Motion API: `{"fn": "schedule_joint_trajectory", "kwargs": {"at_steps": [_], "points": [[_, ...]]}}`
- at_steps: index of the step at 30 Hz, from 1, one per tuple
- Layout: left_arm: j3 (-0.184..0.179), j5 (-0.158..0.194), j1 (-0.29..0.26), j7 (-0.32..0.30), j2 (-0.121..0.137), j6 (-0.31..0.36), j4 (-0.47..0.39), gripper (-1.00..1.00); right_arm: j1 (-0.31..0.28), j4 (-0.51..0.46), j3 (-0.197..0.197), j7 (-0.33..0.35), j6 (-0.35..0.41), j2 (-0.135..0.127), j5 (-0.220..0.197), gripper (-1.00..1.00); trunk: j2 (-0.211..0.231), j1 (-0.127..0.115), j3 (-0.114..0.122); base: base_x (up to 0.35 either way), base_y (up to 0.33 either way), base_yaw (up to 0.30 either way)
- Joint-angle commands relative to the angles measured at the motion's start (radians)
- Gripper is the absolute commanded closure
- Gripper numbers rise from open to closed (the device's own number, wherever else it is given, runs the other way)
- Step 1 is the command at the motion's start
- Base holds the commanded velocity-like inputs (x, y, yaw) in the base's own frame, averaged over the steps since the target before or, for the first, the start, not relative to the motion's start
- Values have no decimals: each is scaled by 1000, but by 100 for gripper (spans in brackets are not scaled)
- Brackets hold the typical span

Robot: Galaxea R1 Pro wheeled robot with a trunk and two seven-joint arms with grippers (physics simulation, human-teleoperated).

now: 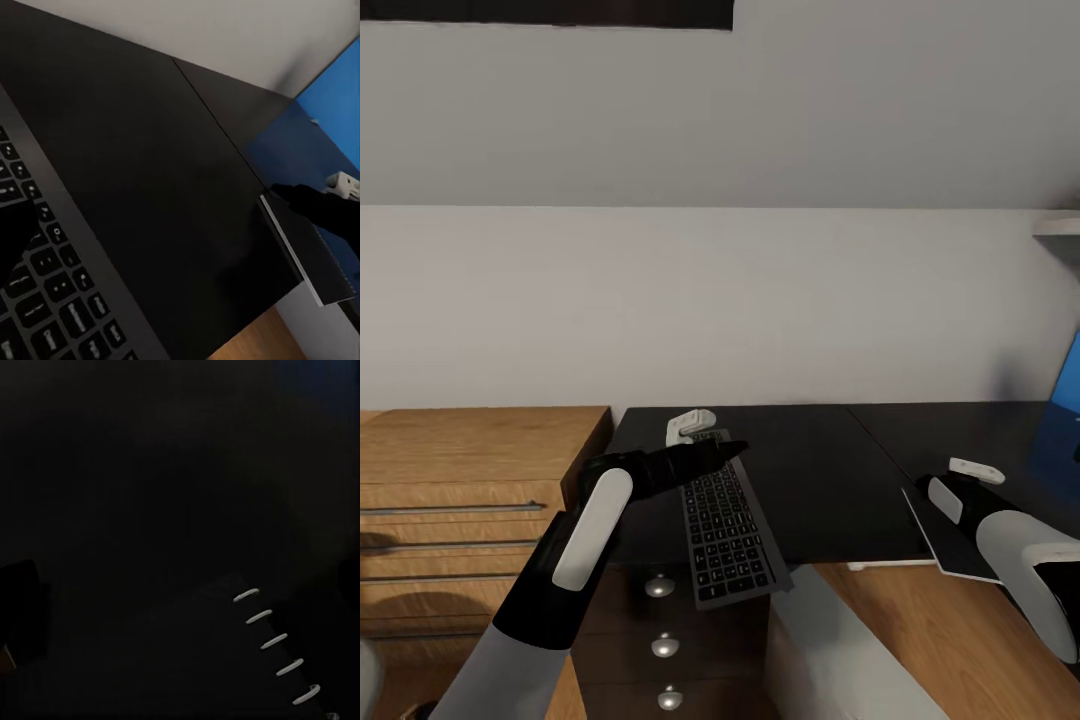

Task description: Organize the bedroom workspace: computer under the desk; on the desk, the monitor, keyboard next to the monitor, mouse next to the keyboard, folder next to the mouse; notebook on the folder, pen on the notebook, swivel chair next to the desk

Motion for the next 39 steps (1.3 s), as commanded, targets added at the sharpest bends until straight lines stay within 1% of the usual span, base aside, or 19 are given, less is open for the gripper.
{"fn": "schedule_joint_trajectory", "kwargs": {"at_steps": [1, 9, 20, 39], "points": [[0, 10, -1, 10, 0, 3, -1, -100, 1, 17, 5, -4, 15, -1, -13, -100, 0, 0, -1, -12, 0, 0], [0, 10, -1, 10, 0, 3, -1, -100, 1, 16, 5, -4, 15, -1, -13, -100, 0, 0, -1, -20, 0, 0], [0, 10, -1, 10, 0, 3, -1, -100, 1, 15, 5, -4, 15, -1, -13, -100, 0, 0, -1, -179, 0, 0], [0, 10, 0, 10, 0, 3, -1, -100, 1, 13, 5, -4, 13, -1, -13, -100, 0, 0, -1, -8, 0, 0]]}}
